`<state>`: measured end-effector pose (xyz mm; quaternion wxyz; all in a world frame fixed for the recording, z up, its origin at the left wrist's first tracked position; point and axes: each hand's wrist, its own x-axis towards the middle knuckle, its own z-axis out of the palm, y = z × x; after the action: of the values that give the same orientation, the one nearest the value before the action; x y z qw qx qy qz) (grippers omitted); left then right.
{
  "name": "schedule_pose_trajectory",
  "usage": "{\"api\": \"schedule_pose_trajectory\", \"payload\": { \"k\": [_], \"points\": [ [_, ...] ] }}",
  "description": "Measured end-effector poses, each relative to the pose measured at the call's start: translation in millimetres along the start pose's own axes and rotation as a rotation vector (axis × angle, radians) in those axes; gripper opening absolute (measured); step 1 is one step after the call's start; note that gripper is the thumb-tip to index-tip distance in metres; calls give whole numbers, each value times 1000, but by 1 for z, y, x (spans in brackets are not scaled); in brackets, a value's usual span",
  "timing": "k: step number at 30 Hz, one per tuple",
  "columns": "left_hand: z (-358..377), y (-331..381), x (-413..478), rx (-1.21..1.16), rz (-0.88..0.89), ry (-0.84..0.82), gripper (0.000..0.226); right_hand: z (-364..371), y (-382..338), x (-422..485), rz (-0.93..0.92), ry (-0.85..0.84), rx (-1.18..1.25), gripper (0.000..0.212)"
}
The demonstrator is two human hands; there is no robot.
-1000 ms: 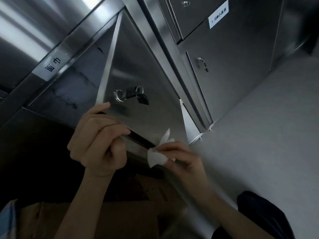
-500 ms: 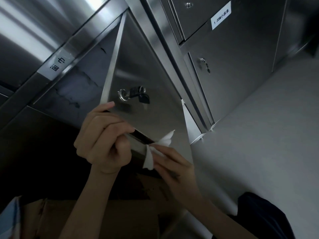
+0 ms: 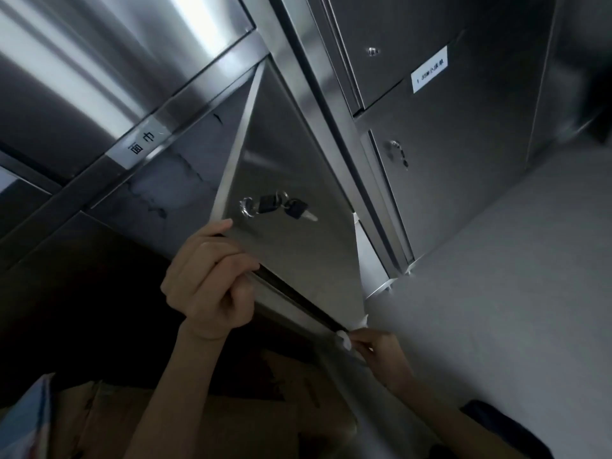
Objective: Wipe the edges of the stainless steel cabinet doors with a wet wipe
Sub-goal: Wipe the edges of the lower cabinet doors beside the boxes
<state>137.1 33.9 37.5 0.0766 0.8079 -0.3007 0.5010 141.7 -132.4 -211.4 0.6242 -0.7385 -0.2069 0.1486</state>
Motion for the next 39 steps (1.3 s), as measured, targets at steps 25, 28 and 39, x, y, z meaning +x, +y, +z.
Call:
{"api": "schedule_pose_trajectory", "payload": {
  "k": [25,28,39],
  "points": [
    [-39,21,-36,762,-900,33,51,-16,-206,110,-421,-423,-48,30],
    [-45,9,-40,802,-969,15,57,1,-203,121,-318,-499,75,23],
    [-66,-77,-73,786,-1128,195,56,66,-200,166,-305,-464,150,32]
  ]
}}
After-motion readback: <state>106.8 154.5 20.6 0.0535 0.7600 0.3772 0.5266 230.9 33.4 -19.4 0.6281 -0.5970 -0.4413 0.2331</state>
